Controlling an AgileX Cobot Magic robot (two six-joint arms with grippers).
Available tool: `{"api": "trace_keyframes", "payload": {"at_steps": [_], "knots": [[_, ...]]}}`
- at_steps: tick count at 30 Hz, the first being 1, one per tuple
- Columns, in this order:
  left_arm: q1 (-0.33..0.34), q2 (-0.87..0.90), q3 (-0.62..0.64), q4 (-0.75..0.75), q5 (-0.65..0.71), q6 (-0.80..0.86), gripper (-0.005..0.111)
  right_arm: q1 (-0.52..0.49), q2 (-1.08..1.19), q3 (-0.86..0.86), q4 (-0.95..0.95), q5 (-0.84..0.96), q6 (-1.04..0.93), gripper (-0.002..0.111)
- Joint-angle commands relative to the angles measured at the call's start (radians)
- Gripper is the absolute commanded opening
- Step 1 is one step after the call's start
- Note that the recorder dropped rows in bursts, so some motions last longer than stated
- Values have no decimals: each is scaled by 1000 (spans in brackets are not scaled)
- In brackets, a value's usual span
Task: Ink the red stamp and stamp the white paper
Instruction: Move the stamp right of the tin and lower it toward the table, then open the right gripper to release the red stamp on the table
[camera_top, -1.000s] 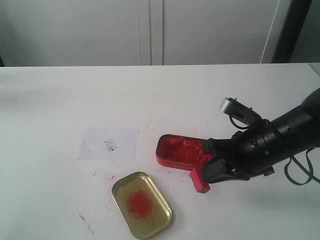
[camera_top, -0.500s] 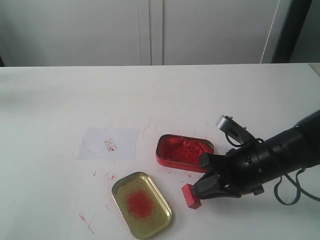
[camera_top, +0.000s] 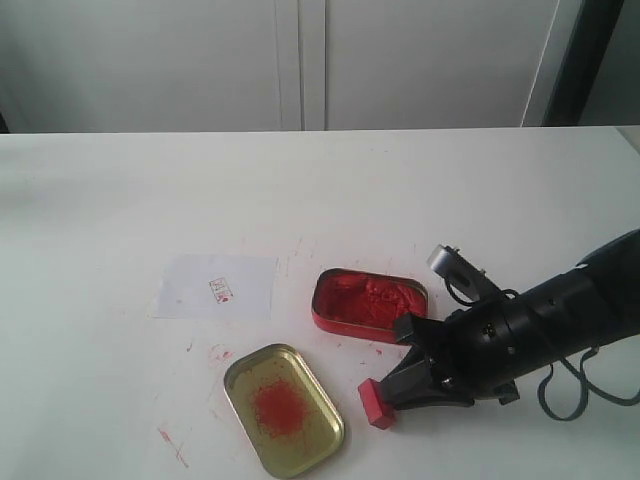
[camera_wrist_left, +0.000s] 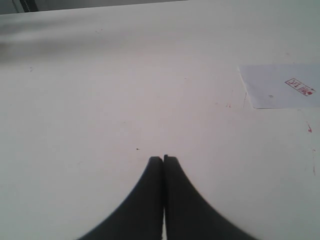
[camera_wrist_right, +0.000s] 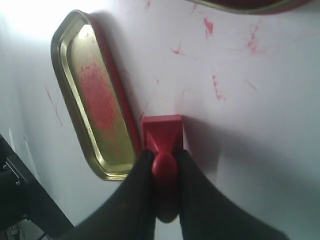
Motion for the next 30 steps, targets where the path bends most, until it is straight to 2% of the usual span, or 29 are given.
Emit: {"api": "trace_keyframes", "payload": {"at_steps": [1,5,13,23,30], "knots": [[1,-5,4,-5,-2,0,0,-9,-1,3,11,-2,-13,5],[1,-5,4,-5,-2,0,0,-9,-1,3,11,-17,-13,18],[1,-5,4,-5,-2,0,0,-9,-1,3,11,-50,-13,34],[1,-5,4,-5,-2,0,0,-11,-48,3,9,-122,-5,40],[1,-5,4,-5,-2,0,0,-11,-85,3,-81,-281,137,40]]}}
